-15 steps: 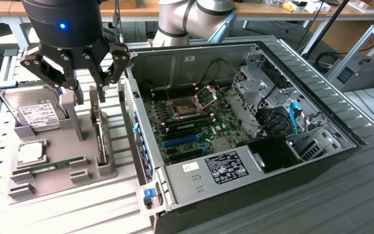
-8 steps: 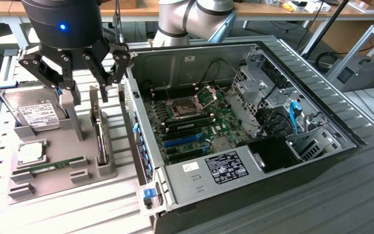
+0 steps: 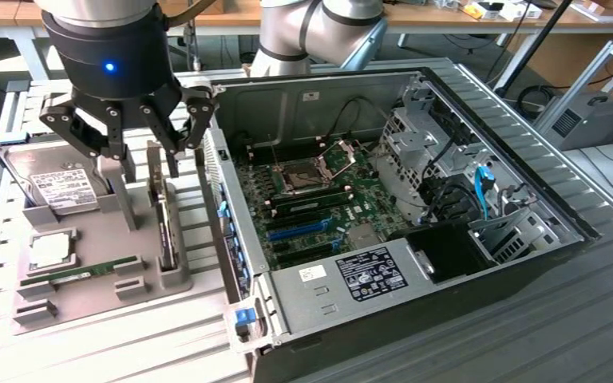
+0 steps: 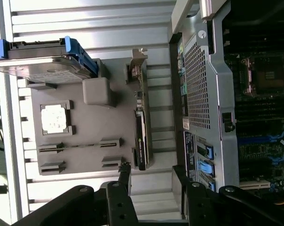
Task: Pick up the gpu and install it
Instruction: 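Pick up the gpu and move the gpu toward the slot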
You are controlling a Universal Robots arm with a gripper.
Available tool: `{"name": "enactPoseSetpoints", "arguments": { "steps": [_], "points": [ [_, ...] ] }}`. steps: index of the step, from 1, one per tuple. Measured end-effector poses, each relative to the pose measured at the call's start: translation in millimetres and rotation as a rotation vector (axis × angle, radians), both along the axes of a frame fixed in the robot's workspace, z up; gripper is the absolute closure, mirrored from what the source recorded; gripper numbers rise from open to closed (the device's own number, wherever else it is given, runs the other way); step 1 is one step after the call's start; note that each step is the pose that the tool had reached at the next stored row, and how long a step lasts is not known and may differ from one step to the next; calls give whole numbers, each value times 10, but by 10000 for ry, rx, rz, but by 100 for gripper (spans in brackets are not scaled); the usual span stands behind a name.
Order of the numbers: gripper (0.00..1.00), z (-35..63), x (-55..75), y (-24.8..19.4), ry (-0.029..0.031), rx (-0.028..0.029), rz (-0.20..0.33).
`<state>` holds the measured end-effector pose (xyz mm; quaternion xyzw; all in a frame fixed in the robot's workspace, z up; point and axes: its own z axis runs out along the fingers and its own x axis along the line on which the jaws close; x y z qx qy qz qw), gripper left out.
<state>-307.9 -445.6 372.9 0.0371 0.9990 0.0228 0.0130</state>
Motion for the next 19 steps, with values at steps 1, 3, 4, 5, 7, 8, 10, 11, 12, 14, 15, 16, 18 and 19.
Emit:
{"name": "enactPoseSetpoints", "arguments": {
  "steps": [1,3,4,5,7,8,10,11,12,14,15,16,18,19],
  "points": [
    [52,-17,0,0,0,0,25],
    [52,-47,0,0,0,0,151],
    [52,-55,0,0,1,-2,204],
    [52,-57,1,0,2,-9,228],
    [52,-57,0,0,2,-13,230],
    [52,-64,-1,0,-2,-10,230],
    [52,-105,-6,0,1,-13,239],
    [52,-124,-7,0,0,-12,244],
    [52,-143,-9,0,0,-11,248],
    [52,-190,-12,0,2,-13,262],
    [52,-210,-13,0,1,-12,267],
    [52,-227,-14,0,0,-11,272],
    [52,-269,-16,0,3,-13,283],
    [52,-287,-17,0,2,-12,288]
  ]
}}
